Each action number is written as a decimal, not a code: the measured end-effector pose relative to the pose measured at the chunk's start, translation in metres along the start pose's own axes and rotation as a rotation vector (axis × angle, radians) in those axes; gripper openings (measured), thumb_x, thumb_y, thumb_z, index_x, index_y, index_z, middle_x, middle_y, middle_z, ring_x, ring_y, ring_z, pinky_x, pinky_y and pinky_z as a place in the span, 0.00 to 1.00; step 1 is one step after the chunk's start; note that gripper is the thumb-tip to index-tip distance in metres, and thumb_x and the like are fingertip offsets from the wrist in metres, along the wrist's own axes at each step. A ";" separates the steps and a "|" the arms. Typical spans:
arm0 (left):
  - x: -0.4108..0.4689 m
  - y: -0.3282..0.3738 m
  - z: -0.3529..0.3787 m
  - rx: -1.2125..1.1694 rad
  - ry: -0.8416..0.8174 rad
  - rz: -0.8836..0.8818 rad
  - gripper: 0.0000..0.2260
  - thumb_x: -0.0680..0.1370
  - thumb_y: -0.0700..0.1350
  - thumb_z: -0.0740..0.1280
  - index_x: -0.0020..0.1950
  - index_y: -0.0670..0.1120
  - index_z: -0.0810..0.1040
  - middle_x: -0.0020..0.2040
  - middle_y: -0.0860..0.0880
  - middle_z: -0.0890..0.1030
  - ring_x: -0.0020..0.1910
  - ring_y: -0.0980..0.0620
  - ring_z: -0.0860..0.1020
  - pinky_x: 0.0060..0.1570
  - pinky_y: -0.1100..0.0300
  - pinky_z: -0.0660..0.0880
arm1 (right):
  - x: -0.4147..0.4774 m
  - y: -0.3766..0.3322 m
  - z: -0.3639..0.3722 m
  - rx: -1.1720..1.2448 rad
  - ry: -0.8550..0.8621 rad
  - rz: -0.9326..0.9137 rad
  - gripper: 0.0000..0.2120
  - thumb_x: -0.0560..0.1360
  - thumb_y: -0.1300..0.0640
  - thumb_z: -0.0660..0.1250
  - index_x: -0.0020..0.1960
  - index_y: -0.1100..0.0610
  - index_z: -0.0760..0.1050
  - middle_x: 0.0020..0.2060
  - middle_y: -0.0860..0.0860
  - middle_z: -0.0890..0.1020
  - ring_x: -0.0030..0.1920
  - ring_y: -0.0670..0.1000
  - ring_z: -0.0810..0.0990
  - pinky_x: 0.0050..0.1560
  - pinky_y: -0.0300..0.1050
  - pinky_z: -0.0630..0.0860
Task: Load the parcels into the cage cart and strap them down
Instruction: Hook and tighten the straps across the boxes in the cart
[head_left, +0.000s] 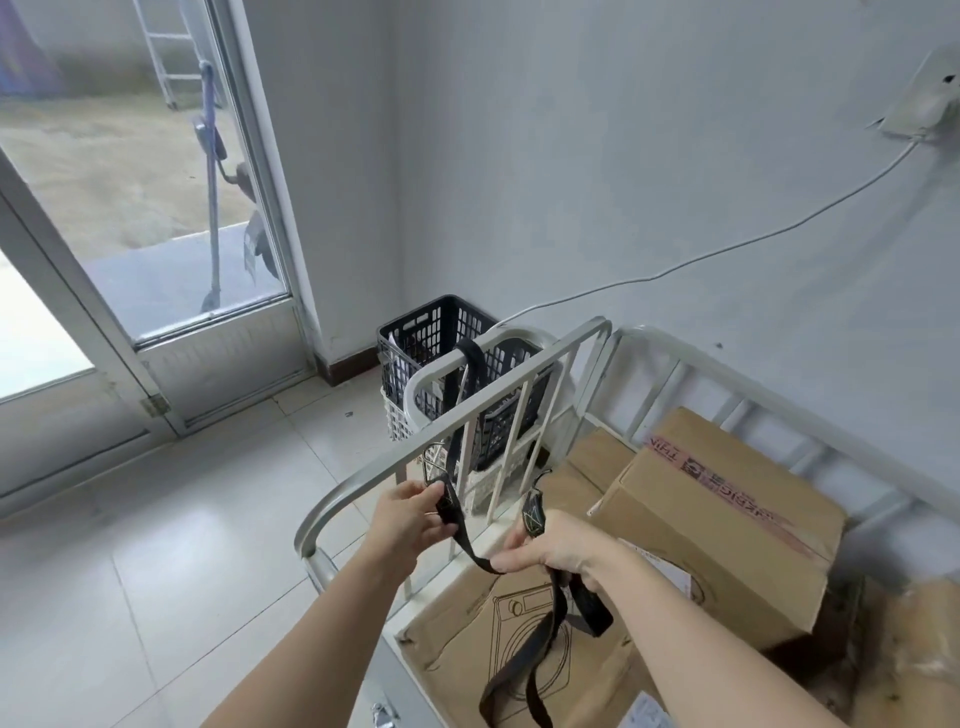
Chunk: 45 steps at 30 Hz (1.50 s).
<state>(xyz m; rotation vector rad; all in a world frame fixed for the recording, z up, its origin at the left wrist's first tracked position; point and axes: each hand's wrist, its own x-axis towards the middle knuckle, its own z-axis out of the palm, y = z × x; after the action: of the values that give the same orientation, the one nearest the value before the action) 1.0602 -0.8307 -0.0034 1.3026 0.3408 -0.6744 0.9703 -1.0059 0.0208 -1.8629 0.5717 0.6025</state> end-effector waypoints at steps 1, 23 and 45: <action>0.005 -0.005 -0.003 0.004 0.041 -0.038 0.06 0.80 0.37 0.65 0.44 0.39 0.70 0.39 0.37 0.79 0.32 0.42 0.81 0.25 0.60 0.78 | 0.004 0.002 0.003 -0.042 0.005 -0.008 0.11 0.65 0.59 0.79 0.42 0.57 0.77 0.31 0.46 0.78 0.35 0.43 0.74 0.36 0.34 0.70; 0.064 -0.054 -0.007 0.113 0.054 -0.434 0.05 0.82 0.43 0.58 0.53 0.43 0.72 0.38 0.46 0.70 0.32 0.49 0.68 0.35 0.54 0.74 | 0.063 0.012 0.022 0.110 0.143 0.031 0.20 0.83 0.45 0.53 0.51 0.54 0.81 0.50 0.46 0.80 0.47 0.45 0.76 0.38 0.36 0.68; 0.076 -0.059 -0.035 -0.388 0.344 -0.300 0.01 0.79 0.37 0.64 0.48 0.40 0.75 0.30 0.46 0.67 0.21 0.52 0.66 0.20 0.65 0.67 | 0.160 -0.023 0.091 0.151 -0.293 0.072 0.12 0.82 0.65 0.55 0.43 0.59 0.73 0.37 0.57 0.80 0.33 0.50 0.78 0.33 0.40 0.75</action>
<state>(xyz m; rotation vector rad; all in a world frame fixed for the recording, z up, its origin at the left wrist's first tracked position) 1.0856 -0.8233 -0.1020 0.9976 0.9167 -0.5936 1.0939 -0.9307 -0.0955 -1.5818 0.4777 0.8399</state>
